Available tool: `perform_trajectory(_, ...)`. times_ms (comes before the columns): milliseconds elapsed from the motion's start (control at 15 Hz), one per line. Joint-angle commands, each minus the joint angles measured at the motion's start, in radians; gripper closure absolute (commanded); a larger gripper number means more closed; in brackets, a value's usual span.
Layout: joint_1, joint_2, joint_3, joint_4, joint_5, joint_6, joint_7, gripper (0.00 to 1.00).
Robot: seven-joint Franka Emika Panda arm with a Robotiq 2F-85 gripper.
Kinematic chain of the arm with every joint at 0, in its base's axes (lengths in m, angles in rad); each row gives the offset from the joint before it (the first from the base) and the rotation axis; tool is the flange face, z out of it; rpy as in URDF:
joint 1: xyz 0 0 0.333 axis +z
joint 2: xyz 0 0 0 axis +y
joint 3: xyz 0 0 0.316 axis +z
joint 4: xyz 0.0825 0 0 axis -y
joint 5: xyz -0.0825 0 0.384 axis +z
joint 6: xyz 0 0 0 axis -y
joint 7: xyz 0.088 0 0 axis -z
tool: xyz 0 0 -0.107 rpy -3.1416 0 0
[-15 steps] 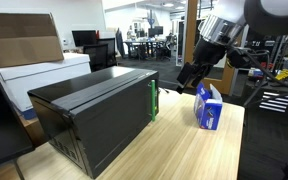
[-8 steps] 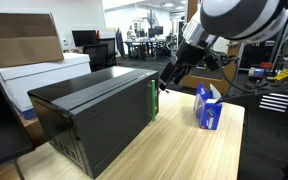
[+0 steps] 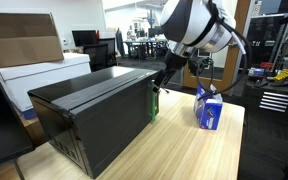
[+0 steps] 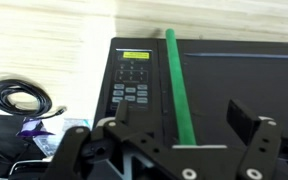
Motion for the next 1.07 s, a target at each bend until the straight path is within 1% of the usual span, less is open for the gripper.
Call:
perform_trajectory(0, -0.123, 0.129, 0.082, 0.122, 0.106, -0.001, -0.202, 0.0)
perform_trajectory(67, -0.154, 0.157, 0.108, 0.151, 0.136, 0.0, -0.231, 0.0)
perform_trajectory(200, -0.252, 0.194, 0.224, 0.22, 0.292, 0.014, -0.362, 0.0)
perform_trajectory(267, -0.298, 0.202, 0.28, 0.231, 0.387, 0.01, -0.446, 0.0)
perform_trajectory(533, -0.352, 0.21, 0.334, 0.228, 0.511, -0.007, -0.579, 0.0)
perform_trajectory(600, -0.357, 0.211, 0.34, 0.224, 0.527, -0.007, -0.601, 0.0)
perform_trajectory(733, -0.358, 0.194, 0.331, 0.194, 0.517, -0.018, -0.603, 0.0)
perform_trajectory(800, -0.35, 0.184, 0.324, 0.173, 0.498, -0.024, -0.585, 0.0)
perform_trajectory(933, -0.347, 0.175, 0.325, 0.159, 0.497, -0.029, -0.584, 0.0)
perform_trajectory(1000, -0.334, 0.164, 0.325, 0.139, 0.485, -0.029, -0.563, 0.0)
